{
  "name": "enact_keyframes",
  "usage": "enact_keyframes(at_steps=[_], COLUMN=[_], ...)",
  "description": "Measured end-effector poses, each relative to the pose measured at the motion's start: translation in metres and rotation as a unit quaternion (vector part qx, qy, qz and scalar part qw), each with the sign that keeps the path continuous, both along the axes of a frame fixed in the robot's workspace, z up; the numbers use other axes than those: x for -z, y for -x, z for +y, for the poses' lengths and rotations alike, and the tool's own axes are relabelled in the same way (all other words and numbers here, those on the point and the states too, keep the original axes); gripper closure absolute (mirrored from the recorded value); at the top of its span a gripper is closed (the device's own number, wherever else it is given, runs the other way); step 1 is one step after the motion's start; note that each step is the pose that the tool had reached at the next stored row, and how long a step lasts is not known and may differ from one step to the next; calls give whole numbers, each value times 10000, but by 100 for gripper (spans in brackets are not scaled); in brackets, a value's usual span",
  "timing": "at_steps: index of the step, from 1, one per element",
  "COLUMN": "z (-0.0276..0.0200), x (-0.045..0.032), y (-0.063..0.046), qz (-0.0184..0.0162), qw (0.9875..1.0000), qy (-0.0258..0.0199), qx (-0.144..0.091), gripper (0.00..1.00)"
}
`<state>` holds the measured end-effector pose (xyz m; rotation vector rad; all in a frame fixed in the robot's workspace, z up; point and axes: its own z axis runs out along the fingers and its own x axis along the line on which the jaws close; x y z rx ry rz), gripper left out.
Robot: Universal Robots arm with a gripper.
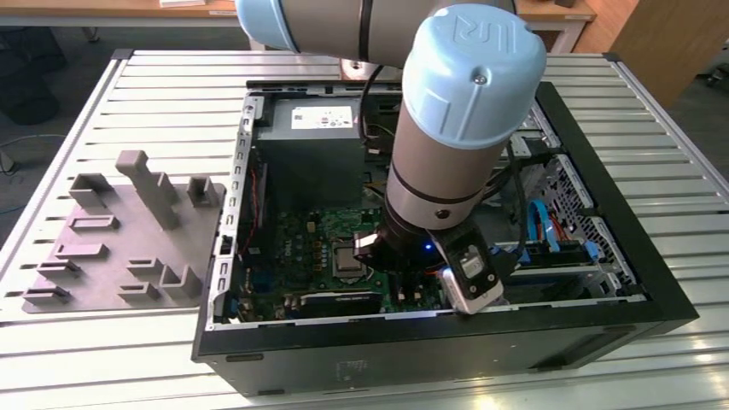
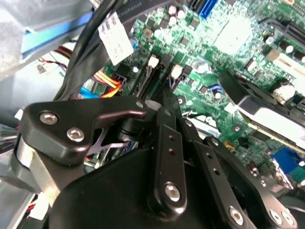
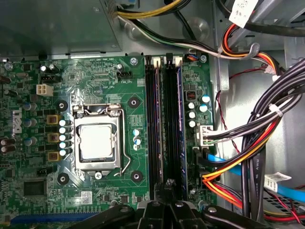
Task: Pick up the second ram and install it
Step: 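Press down the second ram until it locks into place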
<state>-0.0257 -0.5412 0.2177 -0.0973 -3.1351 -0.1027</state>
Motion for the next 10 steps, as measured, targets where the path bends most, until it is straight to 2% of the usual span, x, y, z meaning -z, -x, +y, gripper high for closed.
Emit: enact_keyframes(at_steps=[10], z=[1], x=[9], y=[0], qz=[0], qw=[10000], qy=[-2], qx=[0], gripper=[89])
